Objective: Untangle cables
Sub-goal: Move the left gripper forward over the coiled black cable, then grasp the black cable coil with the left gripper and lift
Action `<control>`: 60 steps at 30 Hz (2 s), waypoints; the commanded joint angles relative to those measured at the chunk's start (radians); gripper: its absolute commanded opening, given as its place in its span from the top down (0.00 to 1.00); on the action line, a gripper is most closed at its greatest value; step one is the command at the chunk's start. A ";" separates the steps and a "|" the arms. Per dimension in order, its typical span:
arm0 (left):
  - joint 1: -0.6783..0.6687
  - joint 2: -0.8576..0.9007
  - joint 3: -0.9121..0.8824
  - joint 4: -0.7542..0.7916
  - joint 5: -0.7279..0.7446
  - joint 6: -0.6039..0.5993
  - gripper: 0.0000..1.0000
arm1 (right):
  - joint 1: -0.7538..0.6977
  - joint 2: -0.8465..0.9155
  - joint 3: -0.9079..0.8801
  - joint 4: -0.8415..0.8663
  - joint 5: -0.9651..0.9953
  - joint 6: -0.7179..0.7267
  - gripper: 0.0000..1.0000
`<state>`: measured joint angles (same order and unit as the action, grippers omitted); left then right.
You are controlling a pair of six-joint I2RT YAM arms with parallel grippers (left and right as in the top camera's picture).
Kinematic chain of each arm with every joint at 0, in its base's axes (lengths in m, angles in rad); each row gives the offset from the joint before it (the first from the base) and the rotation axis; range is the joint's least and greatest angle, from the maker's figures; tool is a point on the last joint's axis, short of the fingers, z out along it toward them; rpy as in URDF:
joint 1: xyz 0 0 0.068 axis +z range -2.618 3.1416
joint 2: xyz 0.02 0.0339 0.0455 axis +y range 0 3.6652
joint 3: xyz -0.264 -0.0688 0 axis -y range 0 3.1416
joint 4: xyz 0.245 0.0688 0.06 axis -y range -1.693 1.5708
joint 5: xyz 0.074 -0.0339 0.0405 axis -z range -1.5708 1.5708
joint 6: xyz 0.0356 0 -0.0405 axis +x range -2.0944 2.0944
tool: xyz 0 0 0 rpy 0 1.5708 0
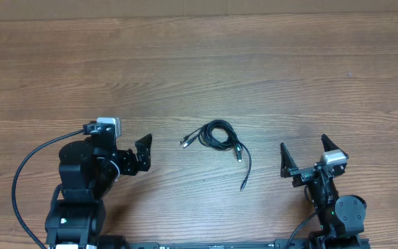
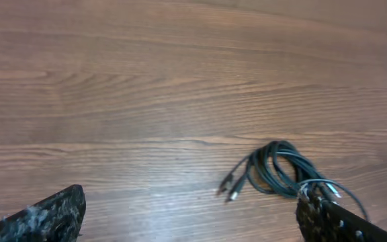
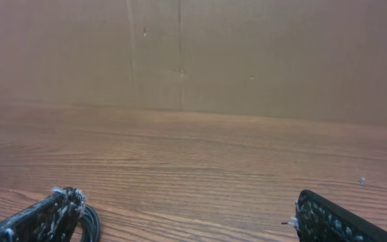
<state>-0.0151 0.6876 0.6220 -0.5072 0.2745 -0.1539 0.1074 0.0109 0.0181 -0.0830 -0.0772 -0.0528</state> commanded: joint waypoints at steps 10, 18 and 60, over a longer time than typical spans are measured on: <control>-0.113 0.292 0.309 -0.131 0.029 -0.049 0.00 | 0.004 -0.008 -0.010 0.005 0.009 -0.005 0.00; -0.345 0.571 0.525 -0.237 -0.089 0.033 0.00 | 0.004 -0.008 -0.010 0.005 0.009 -0.005 0.00; -0.509 1.174 0.530 0.168 -0.103 0.334 0.39 | 0.004 -0.008 -0.010 0.005 0.009 -0.005 0.00</control>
<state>-0.5179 1.8370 1.1343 -0.3431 0.1932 0.1089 0.1070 0.0109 0.0181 -0.0826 -0.0772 -0.0528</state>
